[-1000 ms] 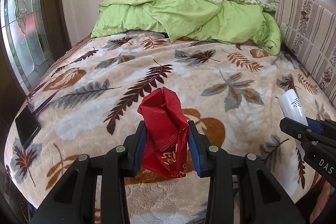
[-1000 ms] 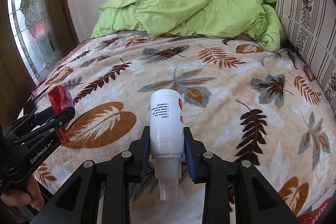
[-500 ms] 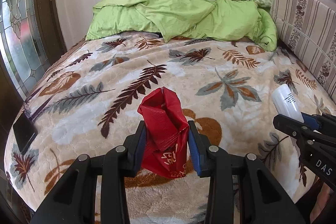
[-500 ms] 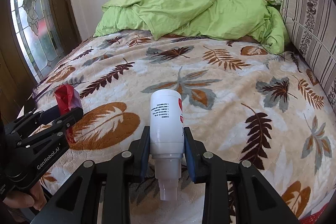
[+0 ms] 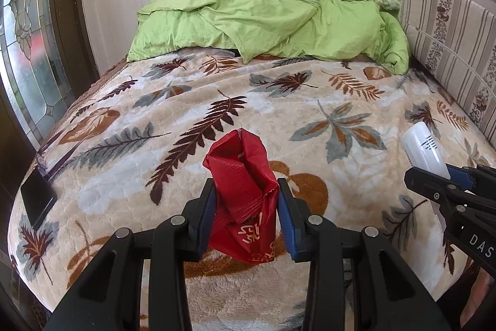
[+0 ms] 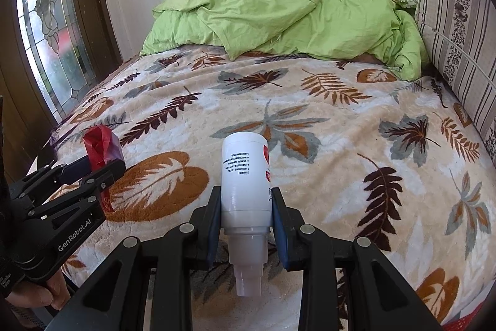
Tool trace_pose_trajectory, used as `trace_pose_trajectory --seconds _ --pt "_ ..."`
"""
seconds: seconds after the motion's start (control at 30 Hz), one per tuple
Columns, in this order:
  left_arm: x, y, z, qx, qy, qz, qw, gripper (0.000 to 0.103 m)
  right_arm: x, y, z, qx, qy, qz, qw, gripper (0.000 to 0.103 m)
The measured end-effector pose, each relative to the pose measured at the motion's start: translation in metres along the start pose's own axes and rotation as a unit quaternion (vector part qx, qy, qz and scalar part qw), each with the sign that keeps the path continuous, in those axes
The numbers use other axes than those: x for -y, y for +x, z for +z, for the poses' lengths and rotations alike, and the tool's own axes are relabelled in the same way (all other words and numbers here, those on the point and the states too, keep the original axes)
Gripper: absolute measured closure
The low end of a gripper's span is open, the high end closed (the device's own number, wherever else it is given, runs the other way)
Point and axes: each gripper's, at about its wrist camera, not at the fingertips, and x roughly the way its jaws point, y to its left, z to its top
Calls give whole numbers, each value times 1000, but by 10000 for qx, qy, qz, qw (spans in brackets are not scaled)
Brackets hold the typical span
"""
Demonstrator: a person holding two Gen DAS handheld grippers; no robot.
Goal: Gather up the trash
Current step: 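Hold the red wrapper and white bottle in both grippers above the bed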
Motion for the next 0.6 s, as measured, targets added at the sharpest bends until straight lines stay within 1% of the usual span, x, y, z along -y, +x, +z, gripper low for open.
trace_pose_trajectory --seconds 0.6 --pt "1 0 0 -6 7 -32 10000 67 0 0 0 5 9 -4 10000 72"
